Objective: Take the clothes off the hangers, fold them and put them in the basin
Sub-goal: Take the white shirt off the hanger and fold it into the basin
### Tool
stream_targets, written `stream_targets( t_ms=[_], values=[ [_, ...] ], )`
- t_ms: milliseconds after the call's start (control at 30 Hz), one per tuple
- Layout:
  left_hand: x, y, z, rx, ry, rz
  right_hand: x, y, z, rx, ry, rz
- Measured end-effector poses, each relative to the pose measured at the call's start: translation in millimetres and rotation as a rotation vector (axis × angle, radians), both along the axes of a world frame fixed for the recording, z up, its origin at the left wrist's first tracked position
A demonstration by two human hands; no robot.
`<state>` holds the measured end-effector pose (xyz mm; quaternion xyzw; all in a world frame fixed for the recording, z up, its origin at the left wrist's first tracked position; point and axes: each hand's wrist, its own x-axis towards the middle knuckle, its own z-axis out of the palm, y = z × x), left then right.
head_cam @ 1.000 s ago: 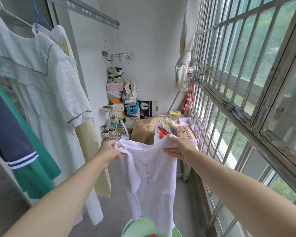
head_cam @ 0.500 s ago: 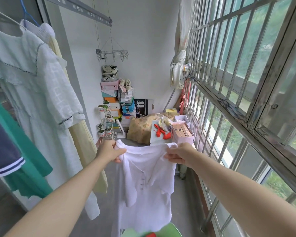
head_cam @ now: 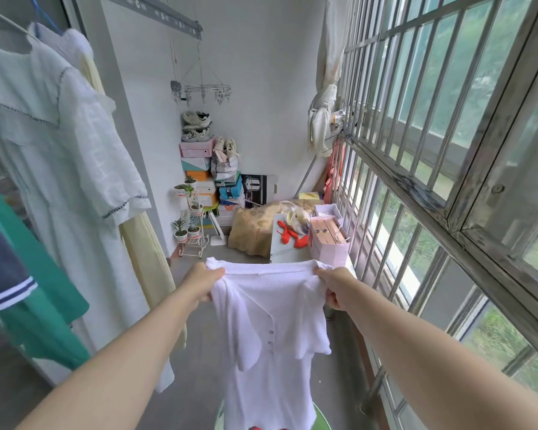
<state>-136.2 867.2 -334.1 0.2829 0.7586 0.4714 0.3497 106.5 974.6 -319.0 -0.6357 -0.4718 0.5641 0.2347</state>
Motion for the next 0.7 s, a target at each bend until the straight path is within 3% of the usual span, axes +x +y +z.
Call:
stream_targets(
  t_ms=[167, 233, 333, 400, 500, 633, 700],
  values=[
    [10, -1, 3, -0.001, -0.107, 0.006, -3, -2, -6, -0.097, 0.136, -0.034],
    [14, -2, 0, -0.020, -0.112, 0.022, -8, 2, -7, 0.045, -0.030, 0.070],
    [18, 2, -7, -0.030, -0.105, 0.060, -10, 0, -7, 0.450, -0.459, 0.287],
    [21, 6, -11, -0.007, -0.129, 0.104, -10, -3, -8, 0.552, -0.555, 0.301],
    [27, 12, -12, 0.024, -0.158, 0.145, -16, -3, -12, 0.489, -0.407, 0.226],
    [42, 19, -12, 0.063, -0.273, 0.178, -28, -4, -25, 0.082, 0.089, -0.015],
    [48, 23, -10, 0.075, -0.299, 0.209, -34, -8, -25, 0.028, 0.159, -0.009]
  ],
)
